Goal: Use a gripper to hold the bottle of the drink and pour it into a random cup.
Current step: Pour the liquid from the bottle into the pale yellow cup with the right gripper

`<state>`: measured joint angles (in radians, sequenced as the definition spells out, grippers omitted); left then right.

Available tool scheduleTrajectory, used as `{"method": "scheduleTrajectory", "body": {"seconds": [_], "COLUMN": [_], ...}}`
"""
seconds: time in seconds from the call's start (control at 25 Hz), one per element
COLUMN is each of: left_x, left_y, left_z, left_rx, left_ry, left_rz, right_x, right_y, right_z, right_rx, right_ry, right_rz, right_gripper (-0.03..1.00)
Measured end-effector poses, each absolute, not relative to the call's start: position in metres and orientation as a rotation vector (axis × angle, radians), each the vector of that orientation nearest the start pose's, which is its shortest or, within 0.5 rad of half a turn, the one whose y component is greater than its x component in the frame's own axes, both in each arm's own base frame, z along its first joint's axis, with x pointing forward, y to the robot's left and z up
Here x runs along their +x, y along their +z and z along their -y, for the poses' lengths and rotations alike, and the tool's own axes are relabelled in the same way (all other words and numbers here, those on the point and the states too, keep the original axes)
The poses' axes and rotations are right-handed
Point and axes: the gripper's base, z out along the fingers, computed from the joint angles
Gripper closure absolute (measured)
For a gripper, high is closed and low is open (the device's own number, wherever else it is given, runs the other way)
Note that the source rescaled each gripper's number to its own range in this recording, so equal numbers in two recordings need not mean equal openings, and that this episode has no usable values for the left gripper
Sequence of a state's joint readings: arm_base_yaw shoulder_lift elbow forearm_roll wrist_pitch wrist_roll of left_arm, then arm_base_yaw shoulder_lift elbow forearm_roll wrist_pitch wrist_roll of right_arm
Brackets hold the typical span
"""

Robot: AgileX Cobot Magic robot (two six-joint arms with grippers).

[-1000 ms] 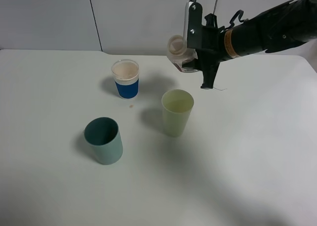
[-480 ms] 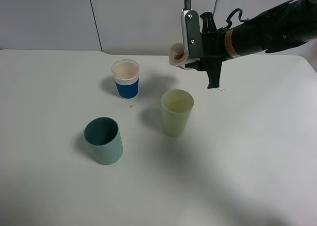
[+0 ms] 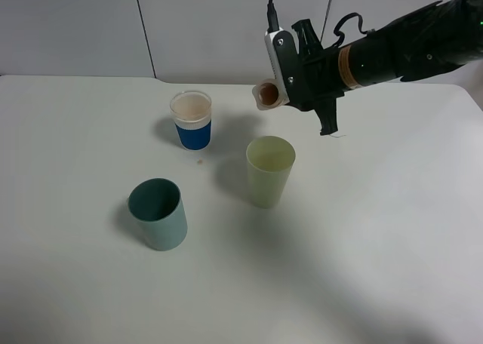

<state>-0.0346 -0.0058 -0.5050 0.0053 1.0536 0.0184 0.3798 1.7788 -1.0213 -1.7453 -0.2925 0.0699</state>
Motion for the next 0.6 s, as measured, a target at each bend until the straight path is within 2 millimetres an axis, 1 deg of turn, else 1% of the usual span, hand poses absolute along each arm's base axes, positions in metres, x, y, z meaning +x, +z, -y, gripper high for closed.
{"method": "scheduleTrajectory", "body": {"seconds": [0.16,0.32,0.6], "left_x": [-0.006,-0.006,-0.006], "left_y": [0.279,0.279,0.279], "left_z": [-0.001,-0.001,-0.001], "left_rx": [0.053,0.053,0.053], "left_ry": [-0.004,-0.004,-0.004], "left_rz": [-2.026,-2.026,-2.026], "right_x": [0.335,0.335,0.33], "right_y": [0.195,0.197,0.223], "right_z": [-0.164,-0.164,-0.162], "right_rx": [-2.077,-2.095,-2.079], "right_ry": [-0.421,-0.467,-0.554], "right_rz": [-0.975,-0.945,-0.843], "right_gripper": [0.97,0.97,0.97]}}
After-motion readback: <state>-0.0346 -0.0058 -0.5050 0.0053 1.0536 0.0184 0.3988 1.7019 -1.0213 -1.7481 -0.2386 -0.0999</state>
